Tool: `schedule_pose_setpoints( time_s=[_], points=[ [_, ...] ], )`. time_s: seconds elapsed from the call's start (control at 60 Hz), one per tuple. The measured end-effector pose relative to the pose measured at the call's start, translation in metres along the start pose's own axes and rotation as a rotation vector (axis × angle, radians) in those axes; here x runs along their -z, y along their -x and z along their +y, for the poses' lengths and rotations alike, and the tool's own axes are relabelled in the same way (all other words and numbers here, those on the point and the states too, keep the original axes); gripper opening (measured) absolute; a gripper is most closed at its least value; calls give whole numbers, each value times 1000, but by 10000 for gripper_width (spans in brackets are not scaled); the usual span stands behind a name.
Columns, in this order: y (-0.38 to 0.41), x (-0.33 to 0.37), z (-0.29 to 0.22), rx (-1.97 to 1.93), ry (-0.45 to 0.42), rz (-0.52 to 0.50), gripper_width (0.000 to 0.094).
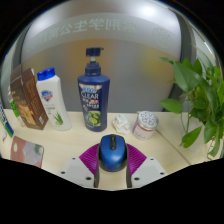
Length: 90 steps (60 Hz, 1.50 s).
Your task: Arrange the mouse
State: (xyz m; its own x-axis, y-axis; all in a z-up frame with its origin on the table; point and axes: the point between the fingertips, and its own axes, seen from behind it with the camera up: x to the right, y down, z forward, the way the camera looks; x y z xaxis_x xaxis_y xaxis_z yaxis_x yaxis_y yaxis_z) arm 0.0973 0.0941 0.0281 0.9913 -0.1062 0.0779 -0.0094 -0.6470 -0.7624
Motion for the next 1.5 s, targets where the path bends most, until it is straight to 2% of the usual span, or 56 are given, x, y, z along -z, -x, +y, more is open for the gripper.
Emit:
schedule_pose_setpoints(
  time_s=[0.217, 0.3, 0.367, 0.433, 0.583, 0.683, 0.933, 1.0, 1.05, 1.1, 1.15, 1.217, 1.5],
  points=[
    [36, 136, -119, -98, -260, 18, 365],
    [89, 182, -144, -101, -317, -25, 365],
    [148, 202, -136, -85, -324, -81, 363],
    [207, 191, -108, -54, -259, -151, 361],
    [302, 142, 2, -3, -59, -241, 362],
    [320, 111, 46, 24, 12, -224, 366],
    [331, 81, 82, 38, 58, -204, 475],
    [329, 83, 87, 50, 67, -193, 533],
    [328, 90, 88, 60, 68, -185, 653],
    [326, 103, 86, 65, 70, -177, 871],
    [324, 120, 81, 66, 59, -165, 833],
    [319, 147, 74, 79, 45, -141, 861],
    [312, 269, 62, 69, -1, -98, 853]
  ],
)
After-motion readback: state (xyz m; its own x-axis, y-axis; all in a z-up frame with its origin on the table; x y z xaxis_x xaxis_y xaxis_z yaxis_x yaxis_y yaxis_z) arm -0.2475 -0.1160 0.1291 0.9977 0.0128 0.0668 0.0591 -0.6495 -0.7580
